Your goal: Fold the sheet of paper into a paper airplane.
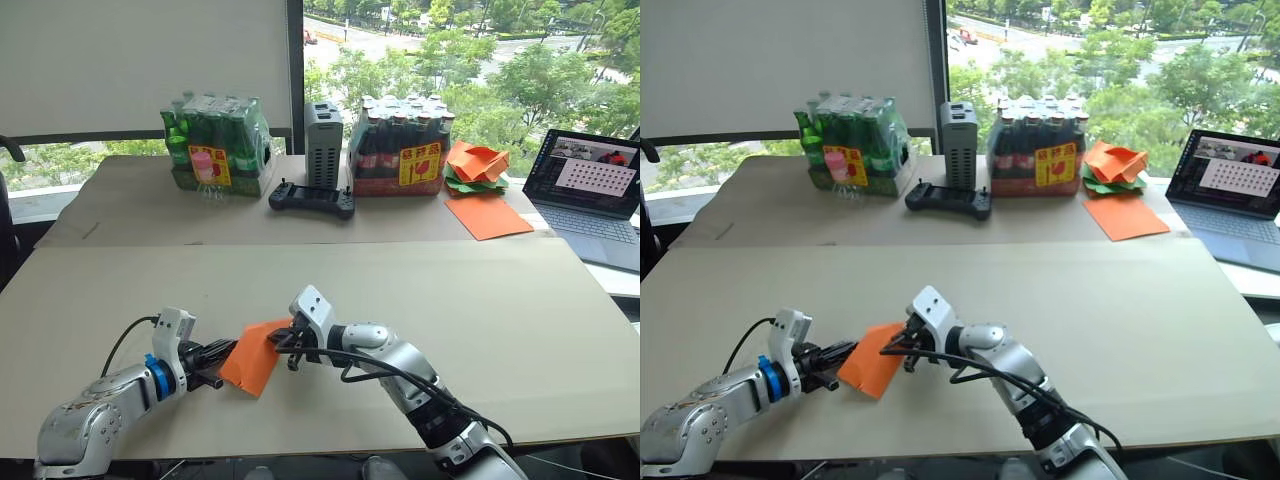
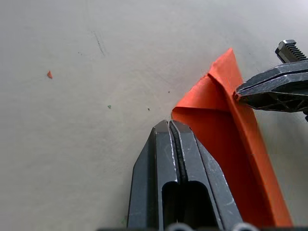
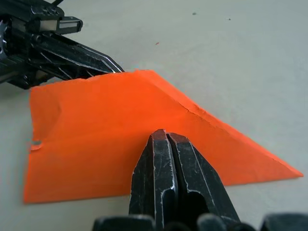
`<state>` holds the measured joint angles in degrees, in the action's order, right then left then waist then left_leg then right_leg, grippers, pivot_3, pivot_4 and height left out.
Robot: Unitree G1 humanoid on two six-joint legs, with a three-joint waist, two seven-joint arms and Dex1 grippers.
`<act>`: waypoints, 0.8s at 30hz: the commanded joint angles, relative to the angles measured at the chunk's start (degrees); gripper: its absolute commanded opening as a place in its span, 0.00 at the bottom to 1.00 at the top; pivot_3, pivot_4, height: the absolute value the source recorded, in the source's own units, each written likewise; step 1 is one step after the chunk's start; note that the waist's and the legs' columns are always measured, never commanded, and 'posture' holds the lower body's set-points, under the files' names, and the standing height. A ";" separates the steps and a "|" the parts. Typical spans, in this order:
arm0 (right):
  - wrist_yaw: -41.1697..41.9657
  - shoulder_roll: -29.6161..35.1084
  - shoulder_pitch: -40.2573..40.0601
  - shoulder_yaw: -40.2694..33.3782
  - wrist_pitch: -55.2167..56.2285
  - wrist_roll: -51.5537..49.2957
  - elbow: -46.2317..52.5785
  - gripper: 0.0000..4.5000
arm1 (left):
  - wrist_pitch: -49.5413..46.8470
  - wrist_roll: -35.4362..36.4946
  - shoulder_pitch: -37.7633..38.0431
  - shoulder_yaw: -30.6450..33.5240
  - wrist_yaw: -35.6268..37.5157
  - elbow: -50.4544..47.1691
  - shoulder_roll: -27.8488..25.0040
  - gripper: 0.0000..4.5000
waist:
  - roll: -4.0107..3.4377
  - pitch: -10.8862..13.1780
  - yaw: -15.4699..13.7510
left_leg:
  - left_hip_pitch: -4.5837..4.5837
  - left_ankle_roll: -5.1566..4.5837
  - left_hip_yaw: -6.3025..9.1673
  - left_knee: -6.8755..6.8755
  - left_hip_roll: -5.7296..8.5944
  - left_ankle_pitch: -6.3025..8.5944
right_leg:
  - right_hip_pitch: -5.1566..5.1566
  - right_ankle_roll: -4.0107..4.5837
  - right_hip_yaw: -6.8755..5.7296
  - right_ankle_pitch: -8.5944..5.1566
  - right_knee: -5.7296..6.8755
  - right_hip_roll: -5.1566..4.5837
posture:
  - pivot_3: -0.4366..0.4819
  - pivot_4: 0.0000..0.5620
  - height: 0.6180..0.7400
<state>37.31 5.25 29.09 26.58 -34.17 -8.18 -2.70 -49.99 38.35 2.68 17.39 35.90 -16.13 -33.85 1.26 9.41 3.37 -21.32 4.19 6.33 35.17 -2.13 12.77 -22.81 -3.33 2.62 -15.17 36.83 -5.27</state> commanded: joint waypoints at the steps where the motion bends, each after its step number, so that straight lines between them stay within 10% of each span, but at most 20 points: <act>1: 0.23 -0.25 0.87 0.38 1.83 1.00 0.07 0.00 | -0.62 2.13 0.80 4.08 0.50 -1.20 -1.56 0.01 | 0.00 0.00 0.08 | -0.05 0.00 0.00 0.00 0.00 0.00 | -0.06 0.00 0.00 0.00 0.01 0.00 | 0.48 0.27 1.00; 14: 0.09 -0.25 1.07 0.69 2.20 3.87 -2.02 0.00 | -7.35 18.31 -5.95 7.52 -3.05 -9.28 0.01 0.01 | 0.05 -0.01 0.12 | -0.33 0.03 0.00 0.07 0.01 -0.02 | -0.31 0.03 0.00 0.01 0.16 -0.01 | 0.48 0.27 1.00; 24: -0.59 -0.60 0.91 0.10 2.00 4.20 -1.70 0.00 | 0.51 4.39 -5.65 -6.04 1.58 -4.55 -5.38 0.01 | 0.05 -0.01 0.08 | -0.30 0.04 0.00 0.07 0.02 -0.02 | -0.30 0.04 0.02 0.02 0.18 0.00 | 0.48 0.27 1.00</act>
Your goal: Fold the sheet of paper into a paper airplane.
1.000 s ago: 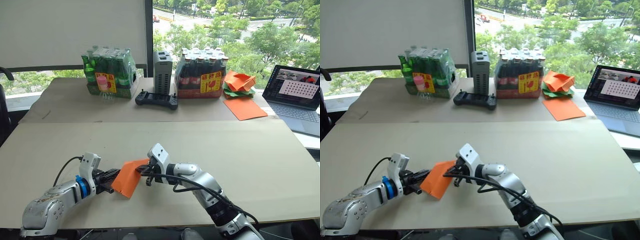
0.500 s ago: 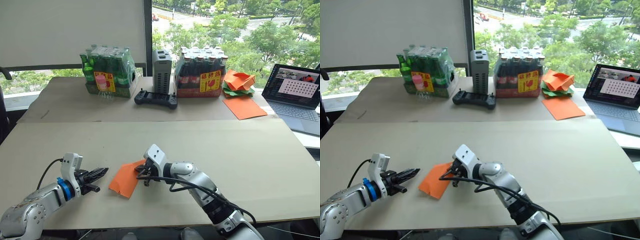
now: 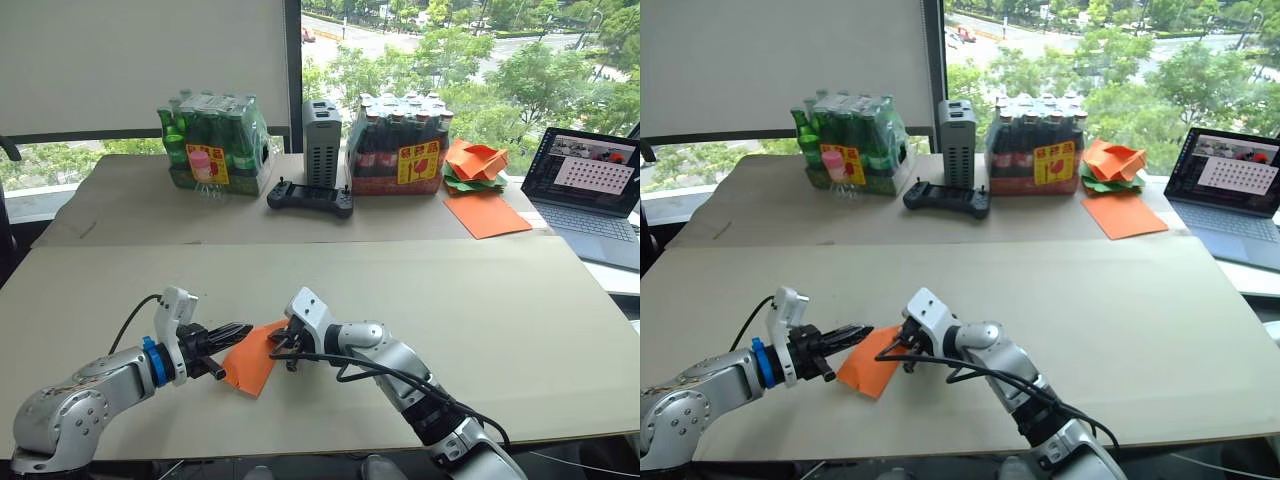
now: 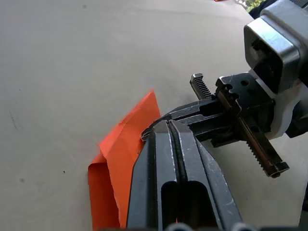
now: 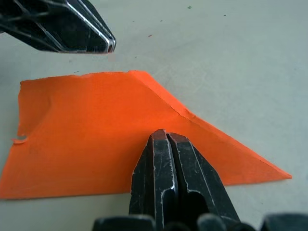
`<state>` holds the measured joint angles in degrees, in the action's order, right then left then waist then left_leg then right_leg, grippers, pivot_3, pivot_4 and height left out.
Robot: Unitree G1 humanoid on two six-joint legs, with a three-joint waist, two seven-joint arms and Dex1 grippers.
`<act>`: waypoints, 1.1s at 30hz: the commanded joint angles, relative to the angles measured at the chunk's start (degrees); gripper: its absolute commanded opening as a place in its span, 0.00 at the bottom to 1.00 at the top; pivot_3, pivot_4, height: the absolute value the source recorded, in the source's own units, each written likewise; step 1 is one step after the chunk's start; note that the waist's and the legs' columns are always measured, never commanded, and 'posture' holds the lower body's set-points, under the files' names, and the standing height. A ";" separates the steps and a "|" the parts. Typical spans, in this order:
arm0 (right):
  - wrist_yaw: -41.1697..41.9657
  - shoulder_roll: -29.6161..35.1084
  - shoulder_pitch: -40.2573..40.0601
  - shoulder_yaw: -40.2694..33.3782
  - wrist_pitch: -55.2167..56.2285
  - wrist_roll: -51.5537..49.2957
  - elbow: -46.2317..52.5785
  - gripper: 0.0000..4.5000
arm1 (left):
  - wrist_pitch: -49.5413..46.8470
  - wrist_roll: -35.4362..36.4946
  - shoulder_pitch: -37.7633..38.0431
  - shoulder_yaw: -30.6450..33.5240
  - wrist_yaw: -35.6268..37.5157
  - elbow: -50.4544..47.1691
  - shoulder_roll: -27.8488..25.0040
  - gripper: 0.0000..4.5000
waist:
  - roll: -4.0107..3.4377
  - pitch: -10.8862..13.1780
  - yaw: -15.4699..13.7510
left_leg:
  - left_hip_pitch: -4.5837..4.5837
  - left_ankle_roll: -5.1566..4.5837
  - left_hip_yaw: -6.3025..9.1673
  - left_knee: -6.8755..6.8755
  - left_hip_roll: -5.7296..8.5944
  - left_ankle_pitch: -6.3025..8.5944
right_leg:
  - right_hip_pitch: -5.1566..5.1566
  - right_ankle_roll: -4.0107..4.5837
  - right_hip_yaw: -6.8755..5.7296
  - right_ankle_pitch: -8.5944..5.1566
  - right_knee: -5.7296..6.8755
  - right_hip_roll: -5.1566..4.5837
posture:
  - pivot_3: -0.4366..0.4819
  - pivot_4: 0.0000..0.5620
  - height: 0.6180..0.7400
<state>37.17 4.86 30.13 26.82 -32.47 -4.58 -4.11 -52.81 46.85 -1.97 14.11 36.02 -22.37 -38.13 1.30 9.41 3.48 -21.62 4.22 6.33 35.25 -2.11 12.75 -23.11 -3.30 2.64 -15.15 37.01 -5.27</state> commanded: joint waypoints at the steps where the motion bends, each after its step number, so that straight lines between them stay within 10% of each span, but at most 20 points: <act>1: -0.51 -0.23 -0.10 -0.20 0.32 0.61 -0.34 0.00 | 4.10 -5.20 -1.28 -3.64 1.86 2.48 -1.30 0.01 | 0.00 0.00 -0.03 | 0.00 0.00 0.00 0.00 0.00 0.00 | 0.00 0.00 0.00 0.00 0.00 0.01 | 0.48 0.27 1.00; 33: -0.57 -0.92 -3.66 -4.64 -11.55 -6.80 7.23 0.00 | 9.20 -15.73 -4.84 -12.96 5.99 12.83 2.51 0.01 | -0.01 -0.02 -0.89 | 0.08 0.00 0.00 0.02 0.01 0.00 | 0.07 0.00 0.00 0.00 0.06 -0.01 | 0.48 0.27 1.00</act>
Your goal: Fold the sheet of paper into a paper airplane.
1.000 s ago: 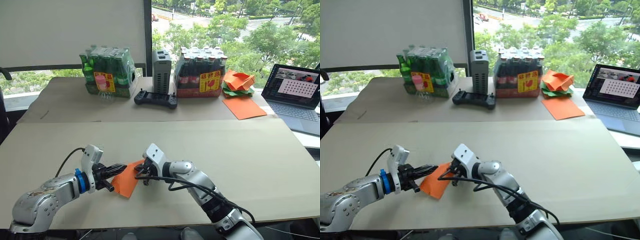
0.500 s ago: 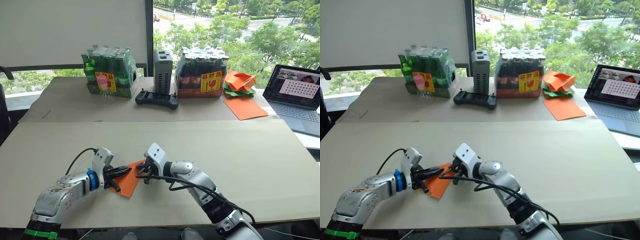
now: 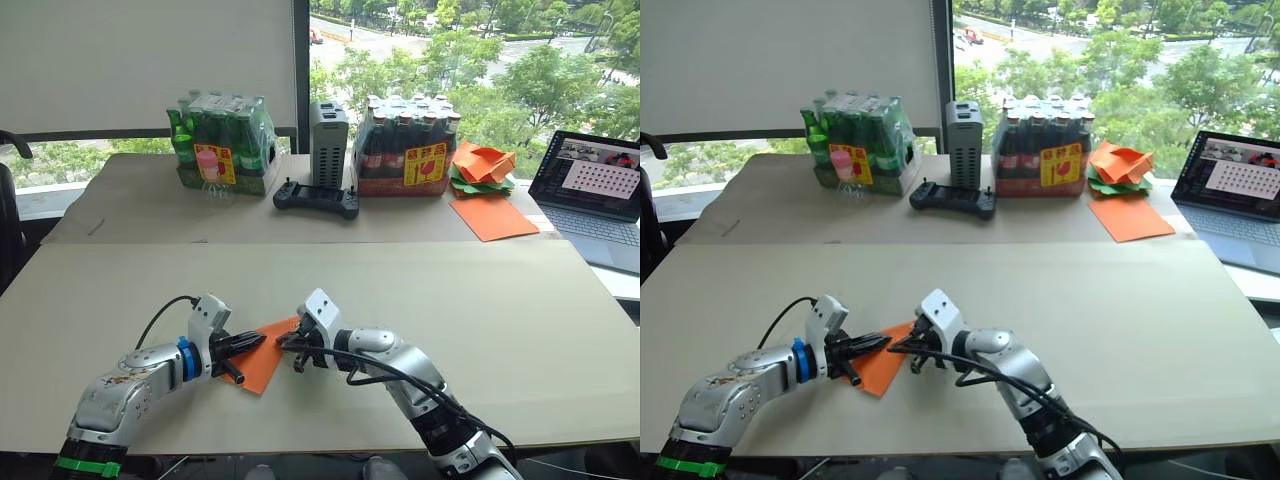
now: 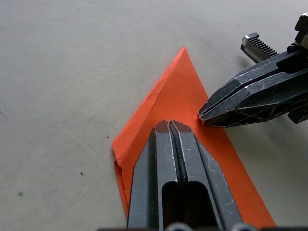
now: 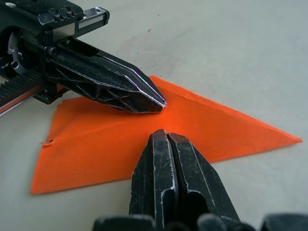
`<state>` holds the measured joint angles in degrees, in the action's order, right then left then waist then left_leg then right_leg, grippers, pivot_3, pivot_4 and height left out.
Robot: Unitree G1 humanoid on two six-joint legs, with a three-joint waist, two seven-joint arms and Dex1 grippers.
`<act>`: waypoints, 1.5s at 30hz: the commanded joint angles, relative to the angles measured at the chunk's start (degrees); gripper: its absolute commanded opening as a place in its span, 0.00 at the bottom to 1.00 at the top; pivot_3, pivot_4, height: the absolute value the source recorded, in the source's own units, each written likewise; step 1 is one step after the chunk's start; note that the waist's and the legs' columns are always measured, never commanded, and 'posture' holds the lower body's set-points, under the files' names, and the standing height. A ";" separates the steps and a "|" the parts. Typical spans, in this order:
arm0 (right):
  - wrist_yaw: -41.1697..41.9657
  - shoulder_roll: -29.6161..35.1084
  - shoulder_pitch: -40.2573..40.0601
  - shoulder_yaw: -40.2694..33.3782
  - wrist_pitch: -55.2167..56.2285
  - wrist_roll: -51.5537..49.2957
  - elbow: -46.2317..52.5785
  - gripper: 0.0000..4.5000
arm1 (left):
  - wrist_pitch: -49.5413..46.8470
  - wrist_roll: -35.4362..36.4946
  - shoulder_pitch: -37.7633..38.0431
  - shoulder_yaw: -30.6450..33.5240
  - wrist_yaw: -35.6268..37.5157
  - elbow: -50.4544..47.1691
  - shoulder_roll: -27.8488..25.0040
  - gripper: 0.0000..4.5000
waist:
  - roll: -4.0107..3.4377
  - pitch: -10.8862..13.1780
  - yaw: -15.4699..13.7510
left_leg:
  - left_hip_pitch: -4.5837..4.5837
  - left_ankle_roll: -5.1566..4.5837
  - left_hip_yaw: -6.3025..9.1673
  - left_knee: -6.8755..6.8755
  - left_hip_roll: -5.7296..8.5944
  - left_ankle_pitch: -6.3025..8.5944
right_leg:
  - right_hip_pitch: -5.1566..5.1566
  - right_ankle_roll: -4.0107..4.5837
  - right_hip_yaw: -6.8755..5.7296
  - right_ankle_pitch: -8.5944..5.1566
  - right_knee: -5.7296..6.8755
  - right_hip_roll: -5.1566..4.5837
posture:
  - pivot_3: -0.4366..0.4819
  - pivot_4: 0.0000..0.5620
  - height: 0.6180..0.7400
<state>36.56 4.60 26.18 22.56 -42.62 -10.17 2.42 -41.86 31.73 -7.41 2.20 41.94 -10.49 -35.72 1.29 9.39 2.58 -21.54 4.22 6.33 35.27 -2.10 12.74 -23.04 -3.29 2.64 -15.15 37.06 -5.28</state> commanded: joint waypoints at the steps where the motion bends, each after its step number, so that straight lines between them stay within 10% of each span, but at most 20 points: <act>1: -0.19 -0.57 0.38 -0.12 -1.58 -0.98 0.26 0.00 | -1.86 -0.57 0.61 -0.99 0.07 0.88 0.11 0.01 | 0.00 0.00 0.02 | 0.00 0.00 0.00 0.00 0.00 0.00 | 0.00 0.00 0.00 0.00 0.00 0.00 | 0.48 0.27 1.00; 45: -1.22 2.96 1.06 -0.54 2.81 0.23 -5.65 0.00 | -3.27 -0.76 0.71 0.27 1.01 0.26 -0.52 0.01 | -0.01 -0.03 0.06 | 0.44 0.00 0.00 -0.01 -0.01 0.00 | 0.48 -0.05 0.00 -0.03 -0.06 0.01 | 0.48 0.27 1.00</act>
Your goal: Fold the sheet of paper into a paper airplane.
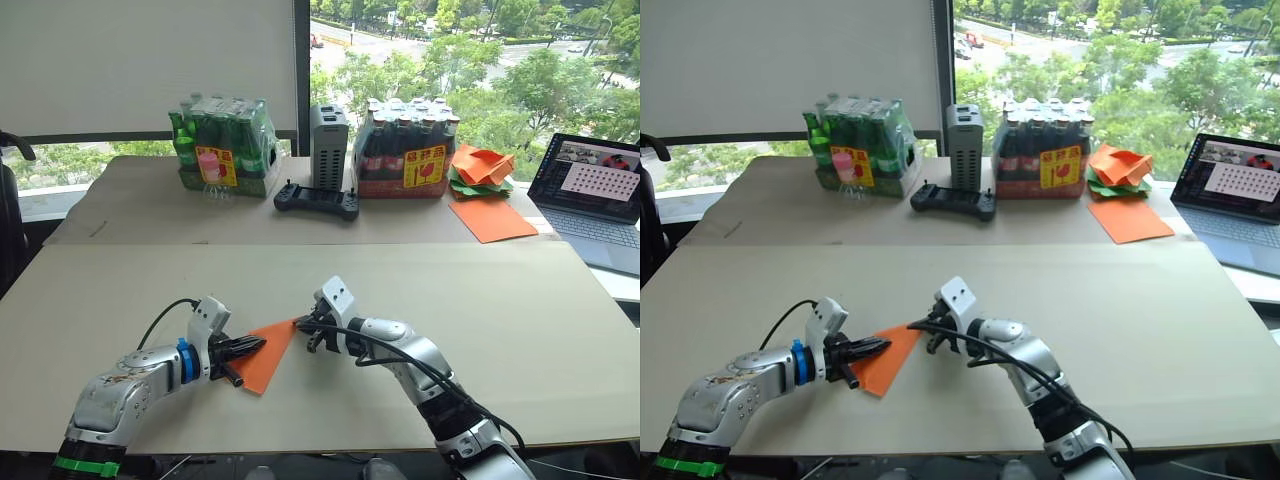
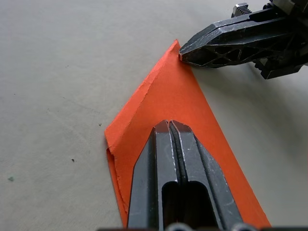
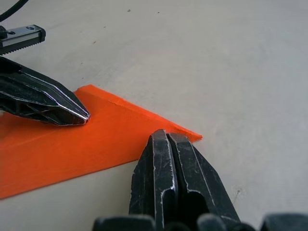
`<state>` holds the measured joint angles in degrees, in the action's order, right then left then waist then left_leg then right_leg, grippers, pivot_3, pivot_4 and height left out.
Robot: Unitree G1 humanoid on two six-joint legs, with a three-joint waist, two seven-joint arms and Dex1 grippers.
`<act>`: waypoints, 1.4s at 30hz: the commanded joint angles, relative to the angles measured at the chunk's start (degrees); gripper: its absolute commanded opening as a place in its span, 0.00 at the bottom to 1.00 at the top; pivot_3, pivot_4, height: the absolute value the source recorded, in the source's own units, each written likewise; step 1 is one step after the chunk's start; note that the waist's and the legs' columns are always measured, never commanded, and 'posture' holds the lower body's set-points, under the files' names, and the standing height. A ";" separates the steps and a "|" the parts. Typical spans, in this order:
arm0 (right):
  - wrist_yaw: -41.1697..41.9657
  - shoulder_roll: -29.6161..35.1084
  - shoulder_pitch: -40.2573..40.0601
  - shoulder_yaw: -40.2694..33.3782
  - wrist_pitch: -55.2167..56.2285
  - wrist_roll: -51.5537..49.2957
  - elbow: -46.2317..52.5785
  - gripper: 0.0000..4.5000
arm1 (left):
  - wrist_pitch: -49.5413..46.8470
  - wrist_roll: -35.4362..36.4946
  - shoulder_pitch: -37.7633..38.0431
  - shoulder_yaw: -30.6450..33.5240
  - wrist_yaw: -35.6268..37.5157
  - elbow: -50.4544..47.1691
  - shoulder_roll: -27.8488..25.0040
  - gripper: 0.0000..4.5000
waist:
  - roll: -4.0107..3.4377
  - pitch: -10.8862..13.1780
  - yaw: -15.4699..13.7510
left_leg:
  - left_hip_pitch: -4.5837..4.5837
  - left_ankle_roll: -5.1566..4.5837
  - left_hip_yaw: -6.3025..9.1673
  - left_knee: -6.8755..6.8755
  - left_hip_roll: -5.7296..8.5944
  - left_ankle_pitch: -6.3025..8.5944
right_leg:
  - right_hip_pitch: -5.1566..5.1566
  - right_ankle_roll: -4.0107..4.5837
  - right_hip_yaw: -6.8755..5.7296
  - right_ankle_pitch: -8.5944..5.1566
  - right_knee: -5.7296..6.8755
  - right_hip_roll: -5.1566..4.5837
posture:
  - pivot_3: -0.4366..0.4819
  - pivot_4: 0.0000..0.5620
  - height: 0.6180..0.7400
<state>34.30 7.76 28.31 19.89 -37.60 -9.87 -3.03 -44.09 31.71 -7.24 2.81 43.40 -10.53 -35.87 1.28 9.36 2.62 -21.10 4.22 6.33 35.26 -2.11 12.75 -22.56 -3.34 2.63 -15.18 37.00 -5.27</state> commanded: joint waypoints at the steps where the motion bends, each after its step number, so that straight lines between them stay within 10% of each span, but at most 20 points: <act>1: 1.31 -0.31 -1.06 2.27 -2.40 -0.09 -0.12 0.00 | -1.04 -0.77 0.60 -0.28 -0.44 0.34 -0.41 0.01 | 0.00 0.00 0.02 | 0.00 0.00 0.00 0.00 0.00 0.00 | 0.00 0.00 0.00 0.00 0.00 0.00 | 0.48 0.27 1.00; 42: 14.36 1.38 -3.16 13.86 -3.65 0.43 -0.80 0.00 | -5.80 1.37 2.17 4.01 -1.57 -3.05 -1.61 0.01 | -0.01 -0.02 1.38 | 0.06 0.00 0.00 -0.17 -0.02 0.01 | -0.01 -0.11 0.00 -0.11 -0.06 0.01 | 0.48 0.27 1.00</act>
<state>46.82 8.70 27.22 28.63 -38.39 -10.26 -1.00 -49.08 33.32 -4.93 6.73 42.09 -13.65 -36.75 1.27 9.34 4.01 -21.04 4.22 6.33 35.09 -2.14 12.75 -22.57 -3.45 2.63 -15.30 36.94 -5.26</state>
